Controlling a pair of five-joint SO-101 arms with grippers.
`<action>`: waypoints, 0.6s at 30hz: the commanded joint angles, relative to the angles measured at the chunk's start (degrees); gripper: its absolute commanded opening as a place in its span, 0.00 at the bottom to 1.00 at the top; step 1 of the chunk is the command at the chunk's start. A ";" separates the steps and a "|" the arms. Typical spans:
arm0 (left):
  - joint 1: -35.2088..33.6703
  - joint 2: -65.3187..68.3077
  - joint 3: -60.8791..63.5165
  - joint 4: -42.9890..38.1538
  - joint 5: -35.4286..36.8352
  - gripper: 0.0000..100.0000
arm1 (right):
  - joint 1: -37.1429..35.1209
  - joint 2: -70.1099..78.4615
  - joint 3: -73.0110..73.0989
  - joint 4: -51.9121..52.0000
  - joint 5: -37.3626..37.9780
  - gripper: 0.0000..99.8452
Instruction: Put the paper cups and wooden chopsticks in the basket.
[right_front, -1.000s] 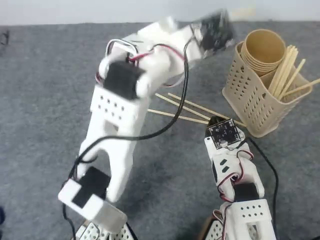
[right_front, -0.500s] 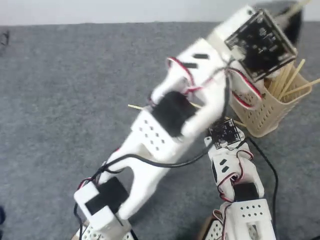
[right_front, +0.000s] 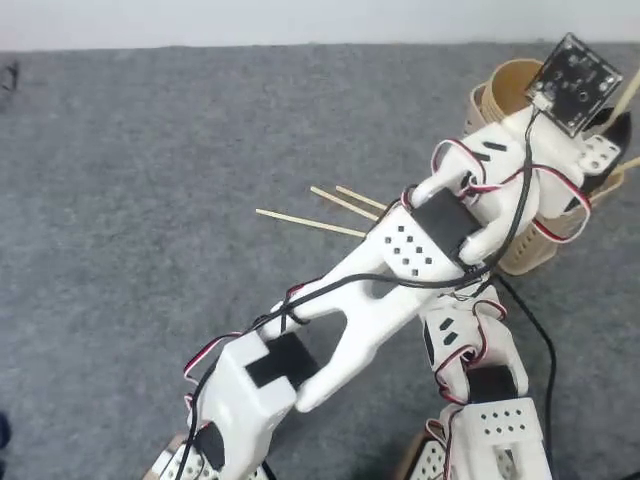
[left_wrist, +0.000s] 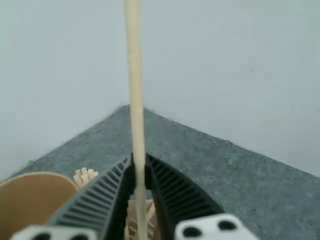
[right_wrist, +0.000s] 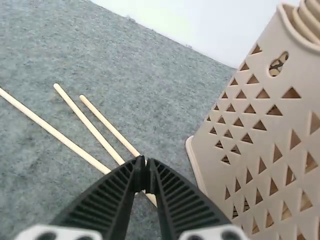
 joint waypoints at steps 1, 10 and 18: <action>0.09 0.79 -4.09 -1.32 1.23 0.02 | 0.75 -0.66 0.88 -1.19 -0.09 0.01; 0.00 0.88 -5.49 3.96 1.05 0.17 | 0.75 -0.75 0.88 -1.19 -0.09 0.01; -1.93 0.79 -11.91 10.55 -0.09 0.17 | 0.75 -0.66 0.88 -1.01 -0.09 0.01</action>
